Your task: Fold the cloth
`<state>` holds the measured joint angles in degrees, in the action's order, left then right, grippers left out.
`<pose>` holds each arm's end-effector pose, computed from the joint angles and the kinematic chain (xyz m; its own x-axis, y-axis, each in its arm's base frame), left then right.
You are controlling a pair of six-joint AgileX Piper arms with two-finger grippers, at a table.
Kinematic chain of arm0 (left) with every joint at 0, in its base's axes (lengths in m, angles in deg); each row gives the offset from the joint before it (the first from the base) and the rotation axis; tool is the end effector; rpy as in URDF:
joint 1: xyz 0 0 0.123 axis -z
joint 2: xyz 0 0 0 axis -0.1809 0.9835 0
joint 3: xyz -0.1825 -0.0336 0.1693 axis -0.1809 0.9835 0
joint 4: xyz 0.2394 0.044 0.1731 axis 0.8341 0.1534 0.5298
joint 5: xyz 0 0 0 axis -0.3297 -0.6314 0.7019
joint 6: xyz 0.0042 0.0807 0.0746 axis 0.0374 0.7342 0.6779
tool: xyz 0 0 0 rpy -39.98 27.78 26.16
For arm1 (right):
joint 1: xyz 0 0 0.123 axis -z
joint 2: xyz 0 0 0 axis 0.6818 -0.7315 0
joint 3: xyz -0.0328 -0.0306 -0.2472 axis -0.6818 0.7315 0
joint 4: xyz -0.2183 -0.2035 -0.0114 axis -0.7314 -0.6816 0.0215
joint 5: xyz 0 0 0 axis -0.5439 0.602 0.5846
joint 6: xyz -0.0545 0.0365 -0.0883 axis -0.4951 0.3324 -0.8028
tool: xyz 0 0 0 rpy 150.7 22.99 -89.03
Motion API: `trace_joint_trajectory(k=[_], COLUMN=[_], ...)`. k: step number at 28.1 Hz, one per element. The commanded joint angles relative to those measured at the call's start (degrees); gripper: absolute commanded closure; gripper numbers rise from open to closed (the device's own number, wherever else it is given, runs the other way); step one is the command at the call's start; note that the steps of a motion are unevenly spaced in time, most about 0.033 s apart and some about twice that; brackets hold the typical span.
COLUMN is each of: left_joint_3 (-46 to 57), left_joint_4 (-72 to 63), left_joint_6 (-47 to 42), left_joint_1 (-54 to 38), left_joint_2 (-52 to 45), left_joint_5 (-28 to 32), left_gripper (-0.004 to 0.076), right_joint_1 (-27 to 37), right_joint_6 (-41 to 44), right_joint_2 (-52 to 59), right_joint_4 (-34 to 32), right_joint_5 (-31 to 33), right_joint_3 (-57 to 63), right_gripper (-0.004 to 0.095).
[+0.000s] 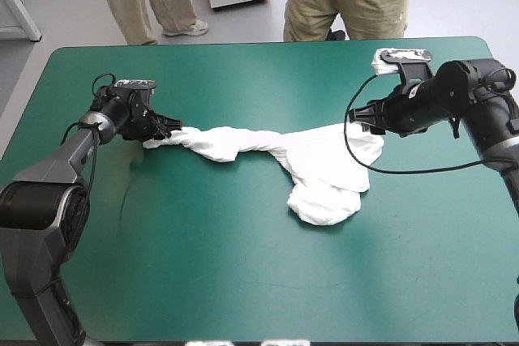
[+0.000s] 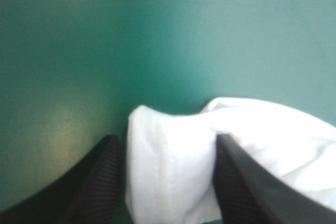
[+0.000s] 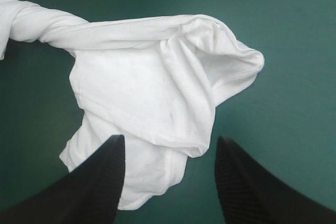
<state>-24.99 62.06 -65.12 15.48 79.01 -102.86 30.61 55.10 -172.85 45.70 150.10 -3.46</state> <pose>0.4592 -0.0326 0.1428 -0.9039 0.0113 -0.4277 -0.0053 0.9993 0.0377 0.3516 0.0949 0.3487 -0.8502 -0.0677 -0.5221 -0.1969 0.9606 0.1960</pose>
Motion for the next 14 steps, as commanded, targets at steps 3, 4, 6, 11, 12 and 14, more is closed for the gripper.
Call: trace_joint_trajectory(k=[3,4,6,11,12,14], left_joint_3=[-1.1,-1.1,-1.1,-1.1,-1.1,-1.1], left_joint_4=[0.7,0.7,0.7,0.7,0.7,0.7], left_joint_6=[0.4,0.6,0.6,0.6,0.6,0.4], left_joint_1=[0.0,0.0,0.0,0.0,0.0,0.0], left_joint_2=[-0.8,-0.8,-0.8,-0.8,-0.8,-0.8], left_joint_5=[-3.7,-3.6,-3.6,-3.7,-3.7,-3.6], left_gripper=[0.0731,0.0728,0.0728,0.0731,0.0731,0.0731], right_joint_1=[-0.3,-1.8,-6.8,-19.9,-22.3,-25.7], right_joint_6=[-1.9,-2.8,-2.0,-0.9,-0.6,0.9], right_joint_2=[2.1,2.1,2.2,2.6,2.6,2.6], right_joint_4=[1.0,0.0,-3.3,-8.7,-9.9,-13.2], right_joint_5=[0.1,2.1,4.6,4.6,4.5,4.0], right_joint_3=[-1.8,-1.8,-1.3,1.5,2.1,4.4], right_gripper=[0.0422,0.0422,0.0422,0.0421,0.042,0.0408])
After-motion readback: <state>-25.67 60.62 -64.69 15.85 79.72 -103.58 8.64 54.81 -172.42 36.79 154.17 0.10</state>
